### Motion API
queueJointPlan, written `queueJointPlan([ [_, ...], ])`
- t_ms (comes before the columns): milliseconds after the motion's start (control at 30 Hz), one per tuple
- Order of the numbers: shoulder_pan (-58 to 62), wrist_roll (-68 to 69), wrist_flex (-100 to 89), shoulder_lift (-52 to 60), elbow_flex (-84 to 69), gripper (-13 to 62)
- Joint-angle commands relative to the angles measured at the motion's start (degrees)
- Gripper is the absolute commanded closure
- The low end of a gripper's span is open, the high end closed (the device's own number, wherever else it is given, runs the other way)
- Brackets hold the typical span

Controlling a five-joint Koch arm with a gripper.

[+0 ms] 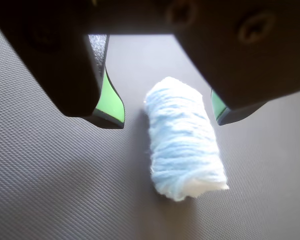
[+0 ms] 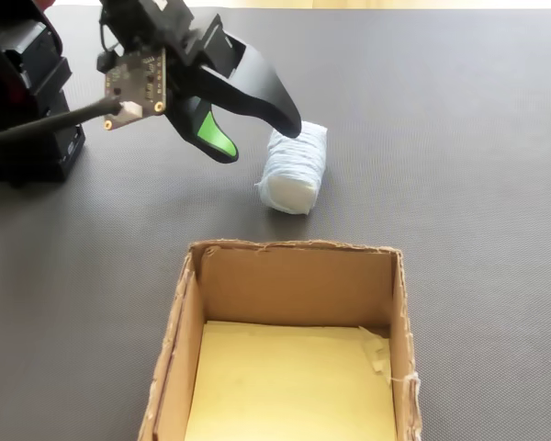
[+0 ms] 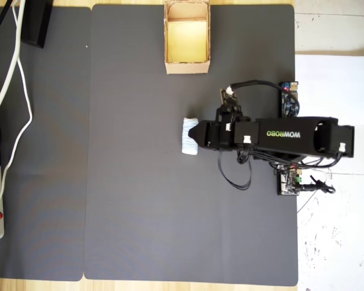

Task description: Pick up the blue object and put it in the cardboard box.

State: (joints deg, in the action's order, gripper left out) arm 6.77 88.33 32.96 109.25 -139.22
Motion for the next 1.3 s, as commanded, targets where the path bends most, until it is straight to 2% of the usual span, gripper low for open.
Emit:
queueJointPlan([
  [0,-0.09,4.04,0.00,-0.35,4.75,16.1],
  [300,0.26,7.82,5.98,-15.03,17.93,16.1],
  [533,0.18,10.02,7.12,-22.32,21.71,16.5],
  [700,0.18,10.02,5.54,-23.73,21.53,25.8],
  [867,0.88,9.67,-2.81,-23.20,18.54,38.9],
  [1000,1.32,10.28,-11.95,-22.24,15.91,39.1],
  [1100,1.76,8.96,-21.62,-20.04,11.78,43.0],
  [1267,2.72,8.17,-33.40,-15.82,6.59,42.9],
])
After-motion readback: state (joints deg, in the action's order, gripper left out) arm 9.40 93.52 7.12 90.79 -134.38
